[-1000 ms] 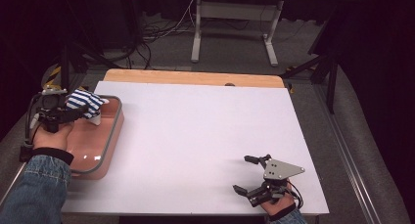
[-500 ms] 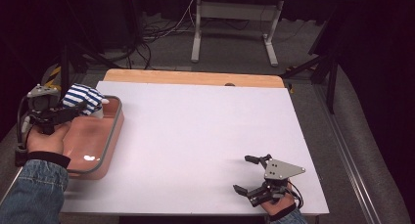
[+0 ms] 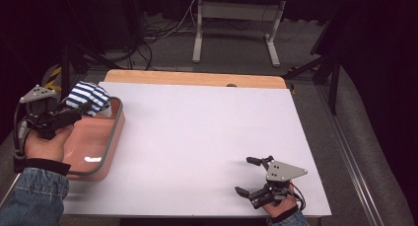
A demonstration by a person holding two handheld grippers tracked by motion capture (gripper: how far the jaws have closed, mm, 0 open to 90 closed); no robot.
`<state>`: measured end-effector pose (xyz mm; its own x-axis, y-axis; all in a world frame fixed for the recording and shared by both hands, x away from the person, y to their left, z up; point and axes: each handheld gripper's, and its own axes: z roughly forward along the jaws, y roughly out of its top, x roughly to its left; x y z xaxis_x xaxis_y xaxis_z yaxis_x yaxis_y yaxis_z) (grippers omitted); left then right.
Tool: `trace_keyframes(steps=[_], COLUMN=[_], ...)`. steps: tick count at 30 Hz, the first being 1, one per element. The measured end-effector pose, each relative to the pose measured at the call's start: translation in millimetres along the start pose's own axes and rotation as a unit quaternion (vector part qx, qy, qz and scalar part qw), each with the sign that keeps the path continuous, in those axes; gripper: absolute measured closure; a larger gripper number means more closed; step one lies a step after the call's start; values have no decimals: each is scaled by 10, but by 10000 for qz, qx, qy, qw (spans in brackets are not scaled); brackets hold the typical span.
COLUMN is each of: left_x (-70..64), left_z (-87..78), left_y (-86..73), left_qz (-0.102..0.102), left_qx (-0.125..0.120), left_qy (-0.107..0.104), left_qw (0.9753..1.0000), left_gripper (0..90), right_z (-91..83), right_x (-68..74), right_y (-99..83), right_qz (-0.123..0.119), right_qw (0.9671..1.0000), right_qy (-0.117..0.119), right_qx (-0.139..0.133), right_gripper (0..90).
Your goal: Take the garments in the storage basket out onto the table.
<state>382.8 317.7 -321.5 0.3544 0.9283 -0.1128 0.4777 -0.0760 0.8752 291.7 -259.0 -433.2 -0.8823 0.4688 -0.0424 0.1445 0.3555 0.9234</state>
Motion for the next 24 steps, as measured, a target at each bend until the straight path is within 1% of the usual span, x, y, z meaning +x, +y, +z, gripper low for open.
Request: trace_keyframes(steps=[3,4,5,6,8,11,12,14,17,18,19,22,23,24], left_x=[-77,-77,-126,-150,-250,-340,-340,-422,-488,-488,-537,-621,-648,-648], left_z=[-37,-37,-62,-70,-107,-135,-135,-141,-139,-139,-139,-138,-138,-138], left_y=[17,17,32,40,67,86,86,94,88,88,83,82,82,82], left_qz=[15,15,15,27,85,159,159,227,245,245,264,373,413,413], left_qx=[-89,-89,-145,-184,-268,-323,-323,-380,-426,-426,-488,-555,-572,-572], left_qy=[-148,-148,-261,-302,-497,-648,-648,-803,-1007,-1007,-1158,-1382,-1432,-1432], left_qw=[9998,9998,9996,9994,9984,9972,9972,9958,9937,9937,9917,9881,9872,9872], left_gripper=[512,511,511,511,511,511,511,510,510,510,510,510,510,510], right_z=[0,0,-2,-2,-4,-6,-6,-10,-10,-10,-13,-13,-12,-12], right_x=[-1,-1,-1,-1,-1,0,0,-3,-4,-4,-5,-5,-5,-5], right_y=[0,0,0,0,0,1,1,0,-1,-1,-1,-2,-2,-2], right_qz=[4,4,-1,-3,-3,-8,-8,-4,-4,-4,2,1,0,0], right_qw=[10000,10000,10000,10000,10000,10000,10000,10000,10000,10000,10000,10000,10000,10000], right_qy=[6,6,6,4,-2,-2,-2,8,12,12,12,14,15,15], right_qx=[4,4,-4,-7,-9,-10,-10,-18,-16,-16,-16,-15,-15,-15], right_gripper=[21,21,21,21,21,21,21,21,21,21,21,21,21,21])
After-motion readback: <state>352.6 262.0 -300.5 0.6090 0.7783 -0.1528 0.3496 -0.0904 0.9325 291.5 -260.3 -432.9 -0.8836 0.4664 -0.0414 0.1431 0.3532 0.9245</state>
